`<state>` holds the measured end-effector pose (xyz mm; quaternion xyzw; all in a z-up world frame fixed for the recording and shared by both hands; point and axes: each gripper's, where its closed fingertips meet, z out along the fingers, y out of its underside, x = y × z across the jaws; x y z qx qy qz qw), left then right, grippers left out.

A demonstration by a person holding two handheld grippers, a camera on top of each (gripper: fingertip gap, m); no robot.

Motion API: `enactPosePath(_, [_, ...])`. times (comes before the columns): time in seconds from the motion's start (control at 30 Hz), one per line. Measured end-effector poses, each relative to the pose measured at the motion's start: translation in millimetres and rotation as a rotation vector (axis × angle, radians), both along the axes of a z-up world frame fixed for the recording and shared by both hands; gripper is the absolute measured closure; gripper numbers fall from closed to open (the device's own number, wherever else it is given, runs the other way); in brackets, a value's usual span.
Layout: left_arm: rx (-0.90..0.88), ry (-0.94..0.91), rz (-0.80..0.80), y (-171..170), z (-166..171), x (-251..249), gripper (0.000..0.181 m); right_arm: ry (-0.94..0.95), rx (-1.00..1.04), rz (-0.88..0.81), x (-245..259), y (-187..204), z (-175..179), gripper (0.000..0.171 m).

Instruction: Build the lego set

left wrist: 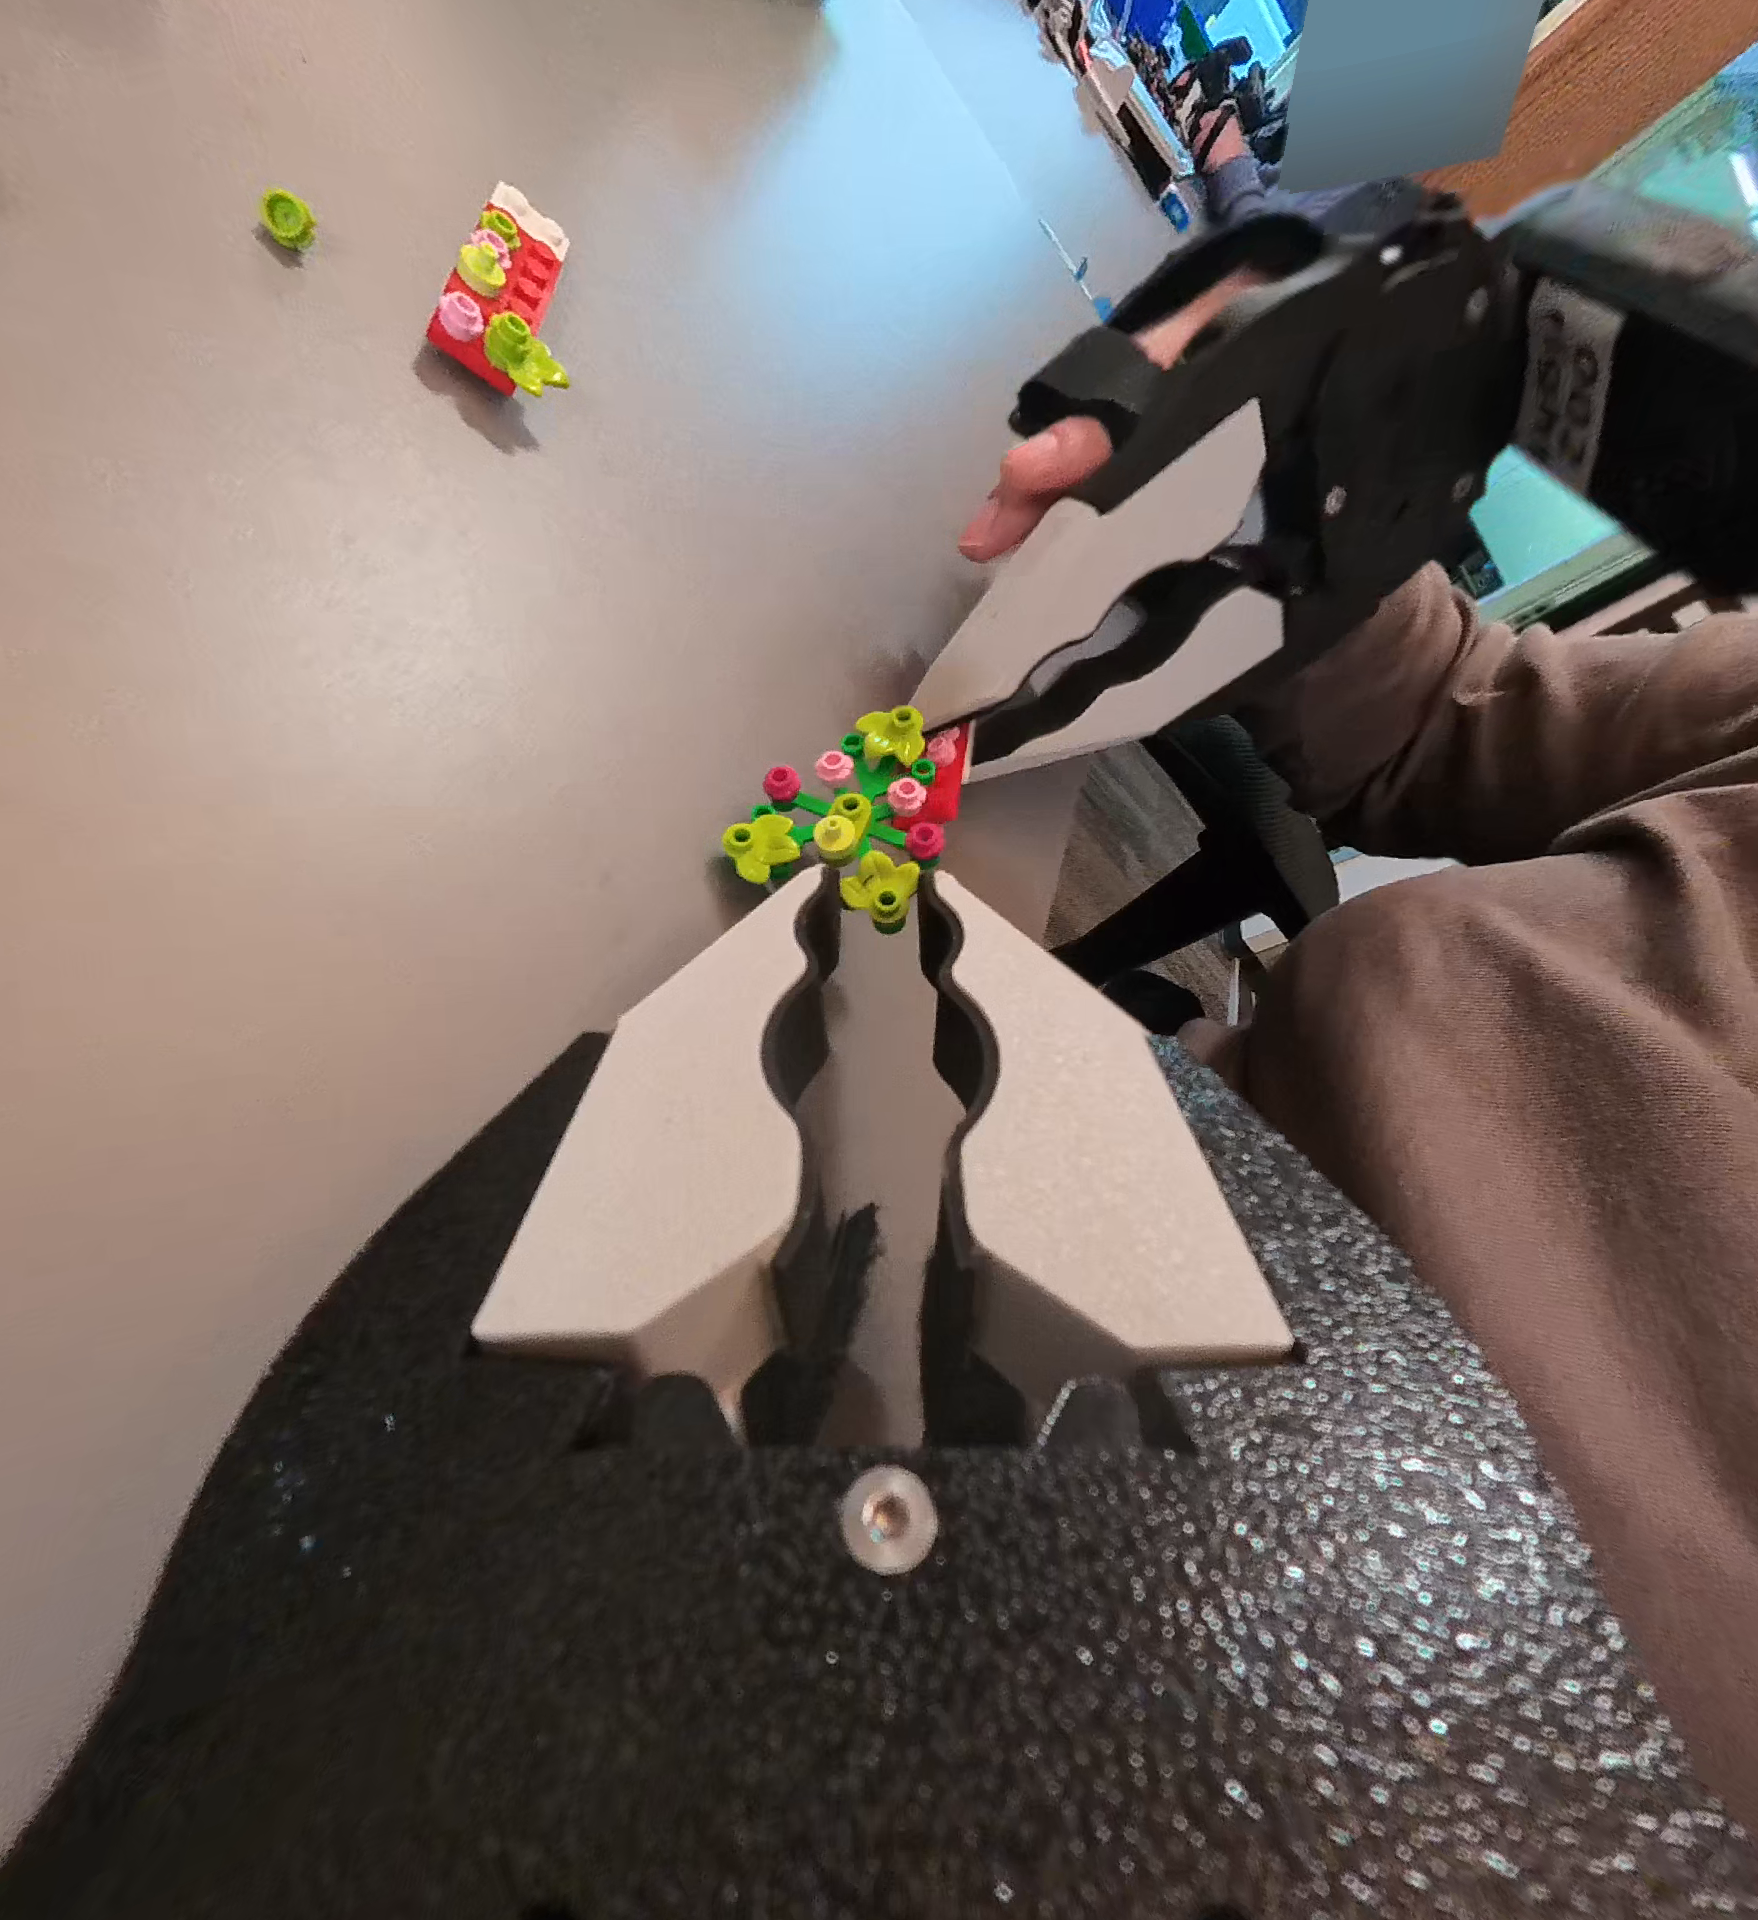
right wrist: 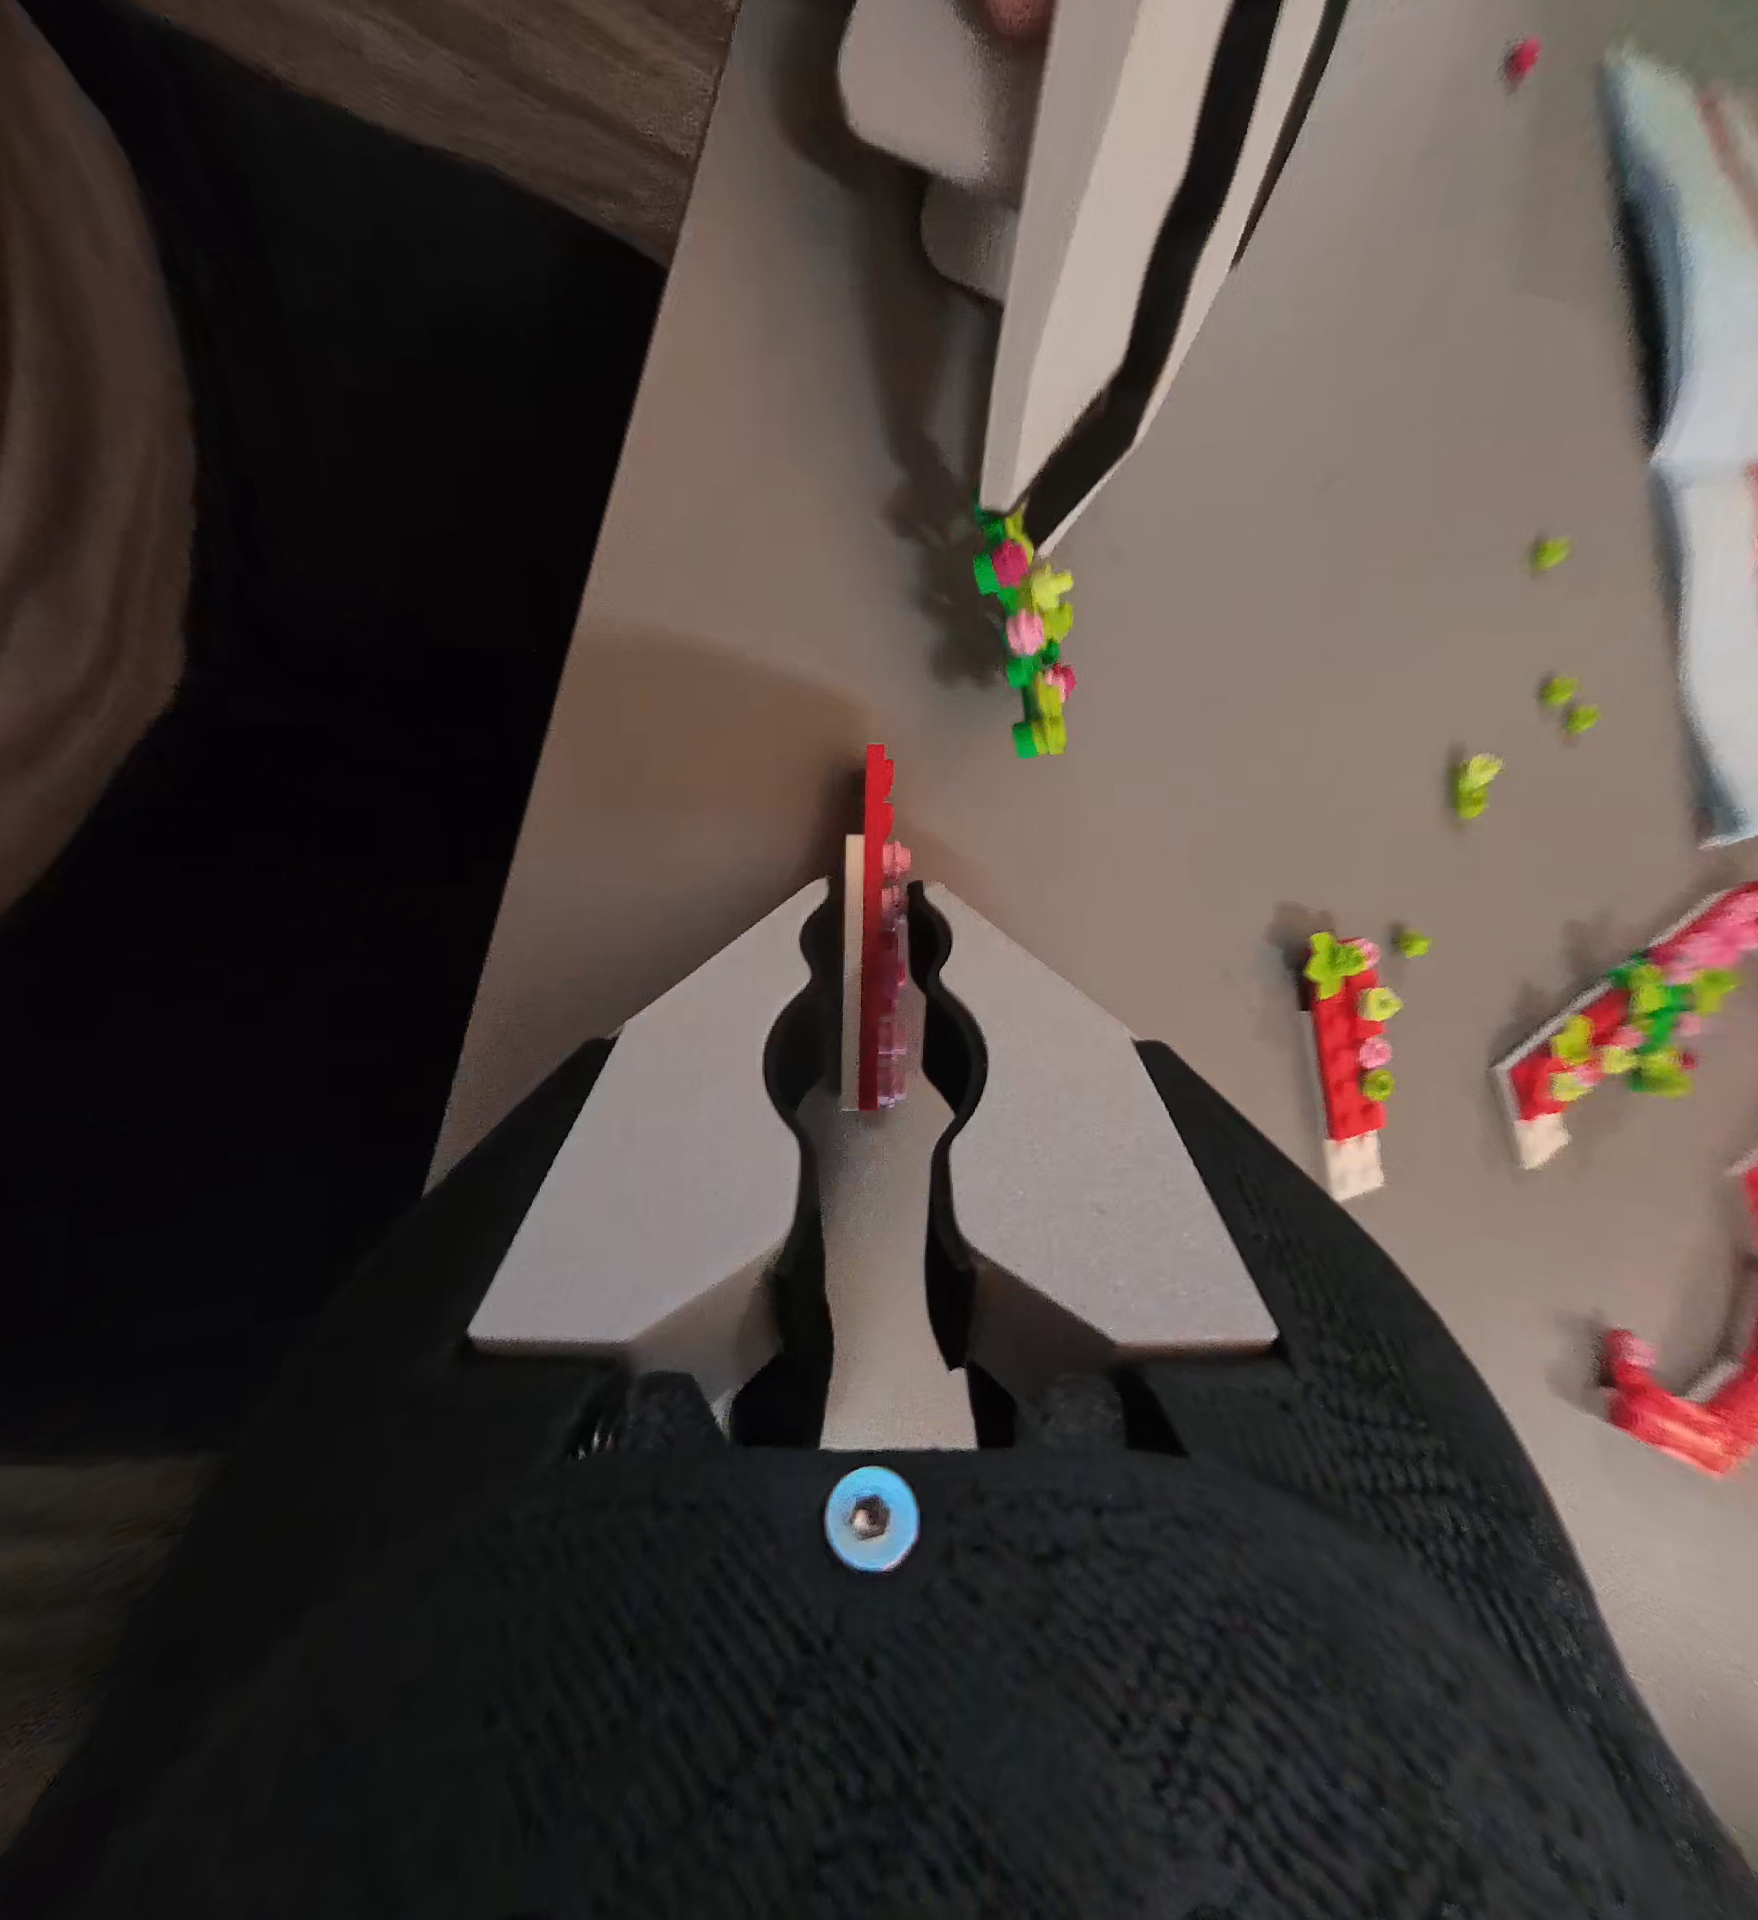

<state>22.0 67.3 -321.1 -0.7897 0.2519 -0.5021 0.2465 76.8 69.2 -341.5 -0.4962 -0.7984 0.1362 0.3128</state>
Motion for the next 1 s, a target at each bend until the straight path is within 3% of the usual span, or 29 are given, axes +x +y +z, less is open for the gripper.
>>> enactPosePath(0.3, [-0.034, 0.010, -0.032, -7, -3, 10, 0.168, 0.154, 0.503, 0.103, -2, -4, 5, 0.161])
enactPosePath(0.47, [-0.040, 0.036, -0.064, -12, -5, 13, 0.168, 0.206, 0.679, 0.141, -2, -4, 7, 0.161])
enactPosePath(1.0, [-0.004, 0.184, -0.134, -2, -4, 5, 0.168, 0.260, 0.714, 0.136, -4, -2, 12, 0.152])
